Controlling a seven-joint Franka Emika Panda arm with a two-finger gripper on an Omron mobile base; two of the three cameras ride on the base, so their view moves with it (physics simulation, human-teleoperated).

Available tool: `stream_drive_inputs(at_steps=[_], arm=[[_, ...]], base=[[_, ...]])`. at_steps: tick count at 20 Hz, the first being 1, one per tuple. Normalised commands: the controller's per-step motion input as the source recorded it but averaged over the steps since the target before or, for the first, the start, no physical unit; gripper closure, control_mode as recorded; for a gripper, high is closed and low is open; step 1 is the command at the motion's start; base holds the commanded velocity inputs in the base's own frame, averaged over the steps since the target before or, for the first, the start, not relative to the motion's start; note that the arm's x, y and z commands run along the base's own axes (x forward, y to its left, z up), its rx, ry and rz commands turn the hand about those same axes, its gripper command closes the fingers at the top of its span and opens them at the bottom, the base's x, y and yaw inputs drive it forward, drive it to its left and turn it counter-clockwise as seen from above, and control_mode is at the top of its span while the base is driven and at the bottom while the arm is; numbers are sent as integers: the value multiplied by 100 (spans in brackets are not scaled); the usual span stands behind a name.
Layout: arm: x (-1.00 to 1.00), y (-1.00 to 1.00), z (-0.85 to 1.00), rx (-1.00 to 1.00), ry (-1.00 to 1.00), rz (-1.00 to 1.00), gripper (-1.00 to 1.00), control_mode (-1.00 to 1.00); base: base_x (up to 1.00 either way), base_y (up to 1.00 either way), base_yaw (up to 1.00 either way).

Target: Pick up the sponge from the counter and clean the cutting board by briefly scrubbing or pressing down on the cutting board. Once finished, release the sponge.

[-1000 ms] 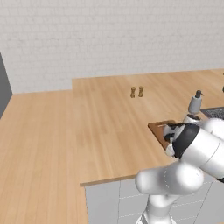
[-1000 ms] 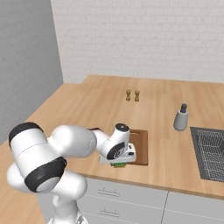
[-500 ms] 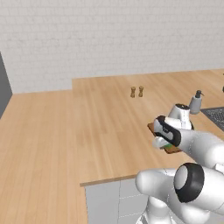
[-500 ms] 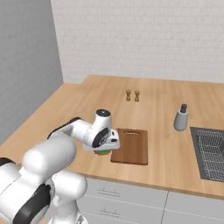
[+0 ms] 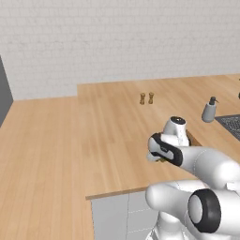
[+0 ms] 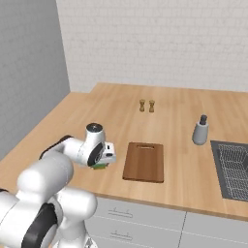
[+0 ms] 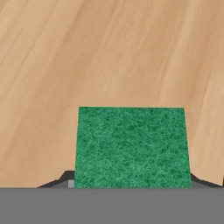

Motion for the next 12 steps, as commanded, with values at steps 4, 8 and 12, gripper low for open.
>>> stream_drive_inputs(at_steps=[4,8,12], arm=[[29,51,-4,0,0,0,100,-100],[28,42,-28,0,0,0,-100,-100],[8,11,-7,0,-5,0,-100,-100]], base=[[0,0,0],[0,0,0],[0,0,0]])
